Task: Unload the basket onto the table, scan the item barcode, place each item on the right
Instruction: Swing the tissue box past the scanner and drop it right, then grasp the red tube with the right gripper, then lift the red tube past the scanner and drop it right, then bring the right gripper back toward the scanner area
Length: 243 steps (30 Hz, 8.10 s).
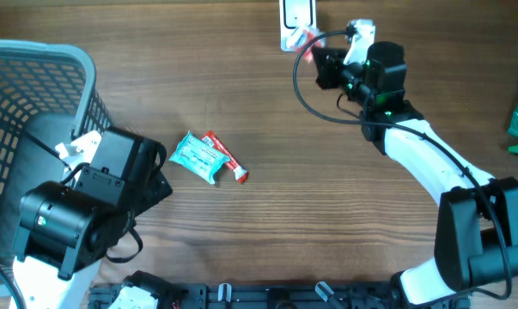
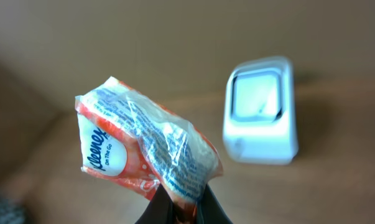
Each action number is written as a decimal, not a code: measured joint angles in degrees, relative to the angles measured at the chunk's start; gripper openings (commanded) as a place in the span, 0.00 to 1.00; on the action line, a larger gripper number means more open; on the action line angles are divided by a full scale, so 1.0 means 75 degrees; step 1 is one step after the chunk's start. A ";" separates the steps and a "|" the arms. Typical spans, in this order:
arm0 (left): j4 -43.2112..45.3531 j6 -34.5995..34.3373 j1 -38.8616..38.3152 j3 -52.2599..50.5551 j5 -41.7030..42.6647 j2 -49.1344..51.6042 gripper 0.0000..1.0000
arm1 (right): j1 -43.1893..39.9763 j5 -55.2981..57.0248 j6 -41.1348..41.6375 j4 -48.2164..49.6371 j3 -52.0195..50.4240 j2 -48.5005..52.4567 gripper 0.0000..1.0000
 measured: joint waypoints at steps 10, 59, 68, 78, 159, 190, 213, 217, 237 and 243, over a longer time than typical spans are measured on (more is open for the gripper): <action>-0.0009 0.0017 0.0000 0.0000 -0.0003 0.0000 1.00 | 0.0000 0.1638 -0.2457 0.2833 0.2037 0.2830 0.05; -0.0015 0.0023 0.0000 0.0000 0.0000 0.0000 1.00 | -0.3826 -0.2541 -0.1008 -0.7157 0.3998 0.1294 1.00; -0.0012 0.0023 0.0000 0.0000 0.0000 0.0000 1.00 | 0.1419 -0.2302 -0.0102 -0.8000 0.3442 0.1314 0.66; -0.0012 0.0023 0.0000 0.0000 0.0000 0.0000 1.00 | 0.4345 0.0664 0.3363 -0.6913 0.1955 0.1582 0.04; -0.0012 0.0023 0.0000 0.0000 0.0000 0.0000 1.00 | 0.2343 -0.0493 -0.1291 -0.8629 0.1513 -0.0347 0.05; 0.0000 0.0023 0.0003 0.0000 -0.0003 0.0009 1.00 | 0.2343 0.3483 -0.2495 -0.6239 0.1408 -0.3124 0.04; -0.0012 0.0026 -0.0012 0.0000 0.0000 0.0006 1.00 | 0.1105 0.5281 -1.1605 0.1606 0.2833 0.4156 0.05; -0.0012 0.0026 -0.0012 0.0000 0.0000 0.0006 1.00 | 0.1105 0.5298 -1.1858 0.1617 0.2844 0.4316 0.04; -0.0012 0.0026 -0.0012 0.0000 0.0000 0.0006 1.00 | -0.4642 0.5173 -0.6563 -0.5068 0.3252 0.2127 0.20; -0.0009 0.0026 -0.0012 0.0000 0.0000 0.0006 1.00 | -0.4978 0.4485 -0.5243 -0.5540 0.3241 0.2127 0.86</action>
